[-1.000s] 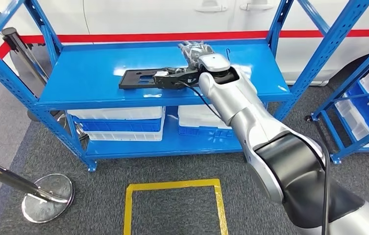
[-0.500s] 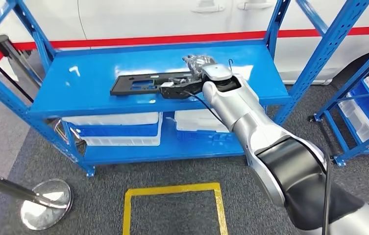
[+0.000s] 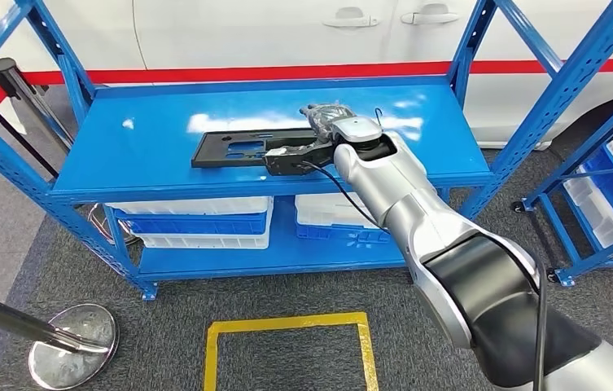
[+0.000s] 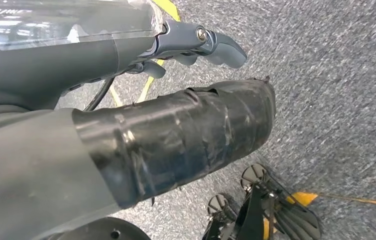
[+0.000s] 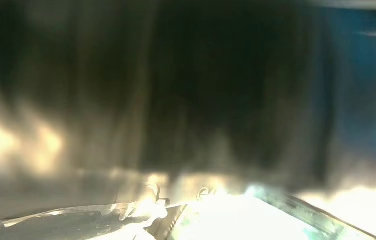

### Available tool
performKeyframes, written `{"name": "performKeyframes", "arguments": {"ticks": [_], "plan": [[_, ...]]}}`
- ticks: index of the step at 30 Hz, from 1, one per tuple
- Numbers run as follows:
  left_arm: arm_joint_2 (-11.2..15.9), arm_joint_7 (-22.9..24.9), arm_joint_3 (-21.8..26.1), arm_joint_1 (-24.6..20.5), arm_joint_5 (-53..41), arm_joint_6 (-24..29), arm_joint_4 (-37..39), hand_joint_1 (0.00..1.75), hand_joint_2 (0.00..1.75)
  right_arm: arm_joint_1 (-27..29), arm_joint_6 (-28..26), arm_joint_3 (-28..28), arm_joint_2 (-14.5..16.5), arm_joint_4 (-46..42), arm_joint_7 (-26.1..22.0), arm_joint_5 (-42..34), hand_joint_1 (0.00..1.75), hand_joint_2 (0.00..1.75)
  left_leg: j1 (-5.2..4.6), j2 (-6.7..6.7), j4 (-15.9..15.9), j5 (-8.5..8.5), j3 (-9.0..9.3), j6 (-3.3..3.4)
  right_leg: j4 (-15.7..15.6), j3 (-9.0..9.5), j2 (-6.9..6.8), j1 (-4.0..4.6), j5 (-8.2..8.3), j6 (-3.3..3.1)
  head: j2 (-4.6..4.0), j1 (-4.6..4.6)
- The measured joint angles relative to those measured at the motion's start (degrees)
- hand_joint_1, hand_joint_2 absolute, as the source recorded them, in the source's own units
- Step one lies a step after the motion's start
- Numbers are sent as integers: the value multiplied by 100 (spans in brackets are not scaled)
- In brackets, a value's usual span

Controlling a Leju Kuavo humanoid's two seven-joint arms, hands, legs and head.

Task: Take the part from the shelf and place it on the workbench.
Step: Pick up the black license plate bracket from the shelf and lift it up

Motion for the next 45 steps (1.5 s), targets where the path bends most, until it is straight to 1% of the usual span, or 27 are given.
{"name": "performKeyframes", "arguments": {"ticks": [2, 3, 4, 5, 7, 8, 9, 11, 14, 16, 18, 19, 20, 21, 23, 24, 27, 30, 31, 33, 34, 35, 36, 38, 39, 41, 45], "plan": [[-1, -9, 1, -2, -1, -7, 0, 0, 0, 27, 15, 32, -27, 27, -27, -12, 0, 0, 3, 4, -9, -34, 42, 47, 710, -397, -3, -18, -267, 28, 0, 0], [-1, -14, 3, -7, -3, -8, 0, 0, 0, 55, 17, 42, -38, 45, -31, -27, 0, 0, 3, 1, 0, -57, 53, 58, 1038, -612, -3, -26, -345, 41, 0, -1], [0, -21, 5, -10, -5, -9, 0, 0, 0, 88, 19, 48, -42, 64, -33, -46, 0, 44, 5, -4, 14, -85, 68, 58, 1227, -767, -5, -37, -335, 53, 0, -1], [1, -28, 8, -10, -7, -9, 0, 0, 0, 112, 19, 50, -44, 84, -33, -67, 0, 87, 7, -11, 36, -120, 88, 49, 1171, -802, -8, -49, -197, 62, 0, 0], [-1, -35, 15, -5, -10, -9, 0, 0, 0, 131, 20, 52, -45, 114, -34, -96, 0, 175, 13, -23, 109, -215, 136, 12, 550, -598, -20, -71, 257, 61, 0, 0], [-1, -37, 21, -6, -10, -9, 0, 0, 0, 131, 20, 55, -48, 125, -31, -101, 0, 175, 6, -26, 155, -267, 147, -16, 217, -451, -25, -65, 418, 52, 0, 1], [-2, -37, 28, -6, -10, -9, 0, 0, 0, 132, 22, 62, -50, 132, -27, -103, 0, 175, -2, -28, 188, -305, 145, -47, -9, -346, -27, -56, 483, 31, 0, -2], [-2, -38, 40, -15, -9, -9, 0, 0, 0, 144, 33, 82, -53, 148, -21, -110, 0, 175, -8, -30, 209, -336, 132, -113, -139, -277, -18, -20, 442, -15, 0, -3], [-7, -34, 46, -21, -9, -5, 0, 0, 0, 148, 53, 97, -58, 171, -27, -114, 0, 175, 11, -20, 273, -413, 142, -206, -221, -199, -4, -41, 421, -115, 0, -3], [-9, -32, 48, -16, -9, -1, 0, 0, 0, 148, 58, 110, -57, 174, -34, -118, 0, 175, 18, -11, 743, -633, -78, -256, -269, -111, -2, -58, 402, -171, 0, -6], [-4, -32, 51, -21, -9, 3, 0, 0, 0, 166, 64, 141, -54, 179, -36, -120, 0, 175, 20, -10, 1474, -871, -512, -284, -276, -63, -2, -46, 365, -200, 0, -8], [-2, -32, 55, -21, -9, 4, 0, 0, 0, 180, 67, 155, -54, 181, -36, -121, 0, 175, 19, -10, 1705, -888, -685, -283, -274, -41, -1, -37, 343, -206, 0, -8], [-2, -31, 60, -18, -9, 4, 0, 0, 0, 192, 69, 165, -53, 184, -36, -122, 0, 175, 18, -10, 1725, -784, -758, -271, -272, -15, 3, -28, 319, -209, 0, -7], [-3, -30, 66, -12, -9, 4, 0, 0, 0, 199, 69, 169, -51, 185, -37, -124, 0, 175, 15, -10, 1518, -574, -716, -247, -269, 21, 8, -19, 292, -209, 0, -8], [3, -27, 79, 2, -9, 4, 0, 0, 0, 196, 69, 172, -47, 185, -36, -125, 0, 175, -8, -11, 755, -98, -421, -168, -272, 98, 15, -3, 232, -199, 0, -6], [9, -27, 85, 2, -9, 5, 0, 0, 0, 190, 69, 174, -45, 185, -35, -126, 0, 175, -30, -13, 438, 31, -282, -127, -274, 119, 16, 4, 211, -187, 0, -7], [23, -28, 94, -20, -9, 7, -1, 0, 0, 190, 75, 181, -41, 189, -38, -137, 0, 175, -78, -18, 150, 21, -153, -57, -304, 120, 10, 5, 191, -121, 0, -8], [16, -28, 109, -11, -8, 8, 0, 0, 0, 177, 80, 182, -36, 193, -41, -178, 0, 175, -23, -6, 5, 24, -28, 9, -138, 72, 0, 12, 51, -36, 0, -5], [14, -28, 119, -7, -7, 8, 0, 0, 0, 167, 85, 183, -36, 194, -42, -191, 0, 175, -5, -1, -33, 24, 15, 32, 118, -50, -2, 14, -72, -19, 0, -3], [14, -31, 136, -14, -5, 7, 0, 0, 0, 176, 95, 189, -37, 203, -43, -209, 0, 175, -9, -1, -36, -4, 44, 65, 863, -467, -2, 8, -341, 4, 0, -2], [14, -33, 142, -18, -4, 6, 0, 0, 0, 198, 98, 192, -37, 210, -43, -217, 0, 175, -9, -5, -24, -26, 52, 72, 1151, -663, -3, -1, -391, 14, 0, -2], [14, -35, 145, -20, -3, 6, 0, 0, 0, 221, 99, 196, -37, 219, -43, -227, 0, 175, -9, -10, -8, -52, 63, 72, 1275, -785, -5, -12, -346, 22, 0, -2], [14, -36, 151, -20, -2, 5, 0, 0, 0, 235, 101, 202, -37, 225, -45, -244, 0, 175, -7, -17, 17, -86, 78, 64, 1158, -789, -9, -23, -176, 26, 0, -2], [14, -38, 170, -16, -1, 3, 0, 0, 0, 230, 122, 219, -37, 229, -52, -287, 0, 175, -4, -25, 92, -174, 108, 28, 485, -559, -21, -37, 291, 18, 0, -2], [14, -38, 180, -19, -1, 1, 0, 0, 0, 216, 148, 230, -37, 230, -65, -305, 0, 175, -15, -28, 146, -221, 104, -2, 149, -417, -26, -30, 443, 5, 0, -1], [14, -42, 192, -24, 1, -6, 0, 0, 0, 206, 204, 252, -32, 232, -104, -338, 0, 175, -30, -29, 200, -269, 74, -66, -132, -293, -23, -7, 471, -37, 0, -3], [10, -59, 228, -29, 59, -118, 0, 0, 0, 221, 284, 284, -18, 239, -144, -433, 0, 175, -10, -18, 327, -377, 30, -182, -236, -213, -7, -19, 442, -143, 0, -5]]}}
